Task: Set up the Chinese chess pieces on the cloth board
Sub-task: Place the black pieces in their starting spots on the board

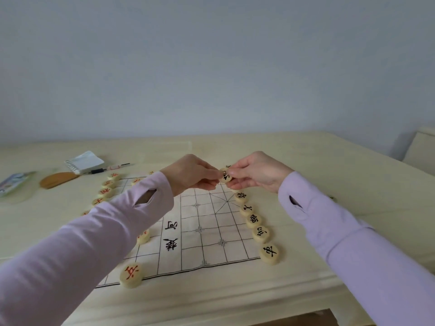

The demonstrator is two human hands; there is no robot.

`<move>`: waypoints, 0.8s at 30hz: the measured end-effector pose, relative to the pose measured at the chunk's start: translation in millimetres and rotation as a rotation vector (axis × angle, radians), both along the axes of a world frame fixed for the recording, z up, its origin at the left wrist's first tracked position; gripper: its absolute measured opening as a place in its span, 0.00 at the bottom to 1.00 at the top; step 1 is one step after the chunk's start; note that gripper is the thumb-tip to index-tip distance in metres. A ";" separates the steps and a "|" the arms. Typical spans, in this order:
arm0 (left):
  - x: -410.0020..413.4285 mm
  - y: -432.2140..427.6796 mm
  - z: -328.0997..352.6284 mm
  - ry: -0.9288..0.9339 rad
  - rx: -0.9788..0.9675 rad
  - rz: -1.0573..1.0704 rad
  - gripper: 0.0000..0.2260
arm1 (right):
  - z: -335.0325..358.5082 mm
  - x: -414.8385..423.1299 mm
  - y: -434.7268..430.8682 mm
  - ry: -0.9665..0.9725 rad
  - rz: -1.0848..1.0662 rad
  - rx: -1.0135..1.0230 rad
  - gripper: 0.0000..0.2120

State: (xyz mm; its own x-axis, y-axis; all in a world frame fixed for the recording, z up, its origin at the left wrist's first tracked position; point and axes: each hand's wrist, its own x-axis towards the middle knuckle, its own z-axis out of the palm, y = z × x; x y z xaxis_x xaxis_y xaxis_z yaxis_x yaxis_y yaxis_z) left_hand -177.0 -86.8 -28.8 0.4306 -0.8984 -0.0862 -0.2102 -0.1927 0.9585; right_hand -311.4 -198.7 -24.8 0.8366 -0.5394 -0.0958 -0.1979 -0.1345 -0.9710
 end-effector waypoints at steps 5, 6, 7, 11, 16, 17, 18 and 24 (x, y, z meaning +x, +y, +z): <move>23.4 8.3 0.6 0.076 -0.042 0.123 0.09 | 0.2 19.4 4.4 0.023 0.009 -0.021 0.11; 29.5 8.4 0.2 0.070 -0.045 0.162 0.09 | 0.1 23.1 3.8 0.031 0.002 -0.024 0.11; 35.4 8.2 0.0 0.061 -0.048 0.200 0.09 | 0.0 26.9 2.4 0.042 -0.006 -0.028 0.11; 55.4 4.3 -3.6 0.024 -0.013 0.304 0.04 | -2.8 42.4 -1.9 0.128 -0.012 -0.055 0.12; 69.4 -7.1 -15.1 -0.138 0.152 0.341 0.03 | -9.2 62.8 -1.9 0.254 0.002 -0.117 0.14; 69.7 -10.2 -17.2 -0.180 0.180 0.347 0.02 | -10.2 66.6 -3.2 0.263 -0.005 -0.127 0.14; 69.2 -13.4 -18.7 -0.213 0.201 0.348 0.03 | -10.5 69.8 -4.6 0.272 -0.012 -0.136 0.14; 63.2 -43.3 -18.8 -0.215 0.217 0.302 0.11 | -12.8 84.4 -17.3 0.397 -0.022 -0.251 0.15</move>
State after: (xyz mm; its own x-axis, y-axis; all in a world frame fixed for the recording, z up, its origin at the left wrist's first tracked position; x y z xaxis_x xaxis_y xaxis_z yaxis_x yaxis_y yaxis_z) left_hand -113.8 -130.2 -47.6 0.7006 -0.6999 -0.1389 -0.3037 -0.4687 0.8295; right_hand -227.0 -216.0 -37.7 0.7499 -0.6039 -0.2700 -0.5527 -0.3476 -0.7575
